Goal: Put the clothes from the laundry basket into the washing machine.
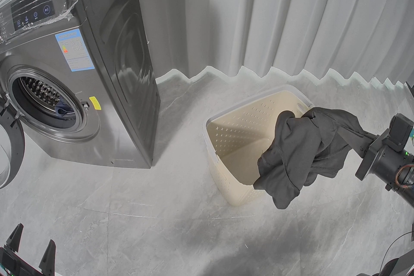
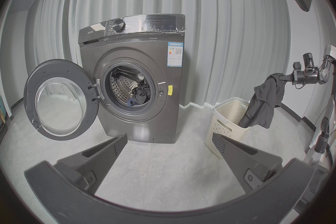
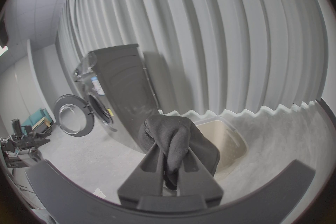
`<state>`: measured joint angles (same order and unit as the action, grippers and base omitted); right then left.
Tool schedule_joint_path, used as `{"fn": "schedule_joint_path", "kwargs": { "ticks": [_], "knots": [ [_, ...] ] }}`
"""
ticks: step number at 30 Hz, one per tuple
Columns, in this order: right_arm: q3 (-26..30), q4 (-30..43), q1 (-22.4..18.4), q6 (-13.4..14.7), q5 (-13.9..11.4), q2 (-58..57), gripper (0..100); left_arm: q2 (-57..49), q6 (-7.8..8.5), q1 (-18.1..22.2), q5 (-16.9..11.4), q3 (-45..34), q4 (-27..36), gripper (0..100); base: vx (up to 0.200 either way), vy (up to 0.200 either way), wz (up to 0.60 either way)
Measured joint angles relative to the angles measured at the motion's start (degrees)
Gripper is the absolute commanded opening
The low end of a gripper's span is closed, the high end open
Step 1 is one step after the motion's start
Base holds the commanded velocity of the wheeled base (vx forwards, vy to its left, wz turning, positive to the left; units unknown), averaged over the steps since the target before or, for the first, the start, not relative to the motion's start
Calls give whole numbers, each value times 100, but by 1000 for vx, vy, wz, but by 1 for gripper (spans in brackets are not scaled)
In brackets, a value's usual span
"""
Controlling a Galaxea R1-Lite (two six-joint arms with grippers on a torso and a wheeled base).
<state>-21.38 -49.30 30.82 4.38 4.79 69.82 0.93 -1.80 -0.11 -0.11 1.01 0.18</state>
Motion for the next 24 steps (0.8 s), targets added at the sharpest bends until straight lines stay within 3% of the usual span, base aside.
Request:
{"fn": "schedule_joint_path", "kwargs": {
  "ticks": [5,24],
  "knots": [
    [16,1,160,11,2,-80,0,0,0,0,11,0,0,100,0,0,0],
    [-24,-95,534,46,-113,-121,0,0,-29,-10,16,0,-5,100,0,200,0]
  ]
}}
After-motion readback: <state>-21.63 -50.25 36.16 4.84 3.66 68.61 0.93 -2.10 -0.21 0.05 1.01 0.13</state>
